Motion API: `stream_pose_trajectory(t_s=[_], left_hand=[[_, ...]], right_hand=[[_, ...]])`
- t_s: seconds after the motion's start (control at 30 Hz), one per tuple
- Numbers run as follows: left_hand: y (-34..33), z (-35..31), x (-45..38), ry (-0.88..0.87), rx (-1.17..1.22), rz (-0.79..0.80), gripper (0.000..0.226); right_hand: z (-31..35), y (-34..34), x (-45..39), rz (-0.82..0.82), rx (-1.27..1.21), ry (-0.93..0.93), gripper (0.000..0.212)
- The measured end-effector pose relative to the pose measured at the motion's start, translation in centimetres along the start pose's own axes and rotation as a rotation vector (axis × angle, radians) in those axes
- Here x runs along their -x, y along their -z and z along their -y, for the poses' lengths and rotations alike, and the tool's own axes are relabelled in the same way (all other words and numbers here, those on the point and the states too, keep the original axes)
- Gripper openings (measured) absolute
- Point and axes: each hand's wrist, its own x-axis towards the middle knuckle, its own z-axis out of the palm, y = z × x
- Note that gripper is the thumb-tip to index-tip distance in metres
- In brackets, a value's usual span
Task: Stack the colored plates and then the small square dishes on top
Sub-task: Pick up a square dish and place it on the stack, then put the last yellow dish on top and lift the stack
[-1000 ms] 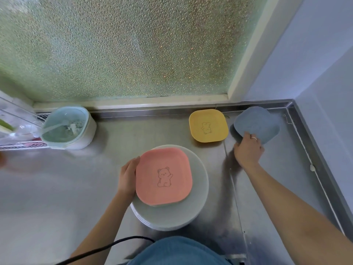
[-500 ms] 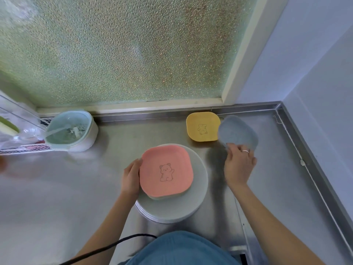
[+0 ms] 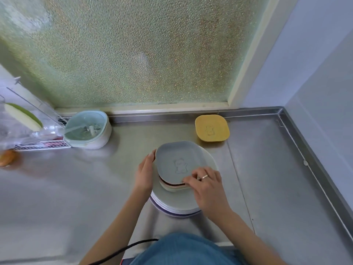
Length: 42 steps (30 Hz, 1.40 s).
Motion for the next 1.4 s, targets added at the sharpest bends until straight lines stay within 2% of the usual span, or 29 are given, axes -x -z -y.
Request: stream_pose_trajectory(t_s=[0.07, 0.13, 0.27, 0.33, 0.4, 0.5, 0.6, 0.7, 0.8, 0.97, 1.07, 1.17, 1.33, 1.4], left_hand=[[0.3, -0.1, 0.1, 0.005, -0.012, 0.001, 0.027], [0.6, 0.0, -0.2, 0.017, -0.027, 0.013, 0.023], [0.5, -0.2, -1.0, 0.024, -0.121, 0.080, 0.043], [0.0, 0.0, -1.2, -0.017, -0.191, 0.119, 0.046], [-0.4, 0.3, -1.1, -0.052, -0.263, 0.124, 0.050], [-0.3, 0.4, -1.3, -0.043, -0.278, 0.094, 0.053], [-0.4, 0.1, -1.1, -0.038, -0.233, 0.085, 0.049], [-0.1, 0.1, -1.1, 0.018, -0.146, 0.082, 0.042], [0.4, 0.4, -1.6, 0.112, -0.126, 0.099, 0.038], [0.6, 0.5, -1.8, 0.130, -0.153, 0.126, 0.037], [0.5, 0.4, -1.9, 0.118, -0.170, 0.119, 0.037], [0.3, 0.4, -1.8, 0.116, -0.175, 0.100, 0.034], [-0.5, 0.5, -1.9, 0.106, -0.182, 0.053, 0.033], [-0.8, 0.7, -1.8, 0.097, -0.169, 0.031, 0.033]], right_hand=[[0.0, 0.6, -0.1, 0.042, -0.033, -0.020, 0.017], [0.1, 1.4, -0.6, 0.069, -0.086, -0.070, 0.027], [-0.1, 1.3, -2.9, 0.017, -0.206, -0.309, 0.049], [-0.4, 0.3, -3.7, 0.121, -0.246, -0.422, 0.056], [-0.6, -1.0, -3.8, 0.190, -0.248, -0.427, 0.059], [-0.7, -1.8, -3.6, 0.150, -0.305, -0.421, 0.068], [-1.0, -1.7, -3.7, 0.116, -0.438, -0.449, 0.057], [-3.1, -1.0, -5.0, 0.011, -0.508, -0.514, 0.048], [-7.6, -1.6, -7.0, 0.011, -0.340, -0.624, 0.046], [-13.5, -4.3, -8.9, 0.261, 0.012, -0.673, 0.053], [-14.6, -5.6, -8.2, 0.364, 0.149, -0.634, 0.045], [-14.4, -5.9, -7.0, 0.334, 0.276, -0.572, 0.027], [-14.2, -5.6, -5.1, 0.293, 0.273, -0.468, 0.021], [-14.3, -5.2, -5.2, 0.213, 0.246, -0.464, 0.020]])
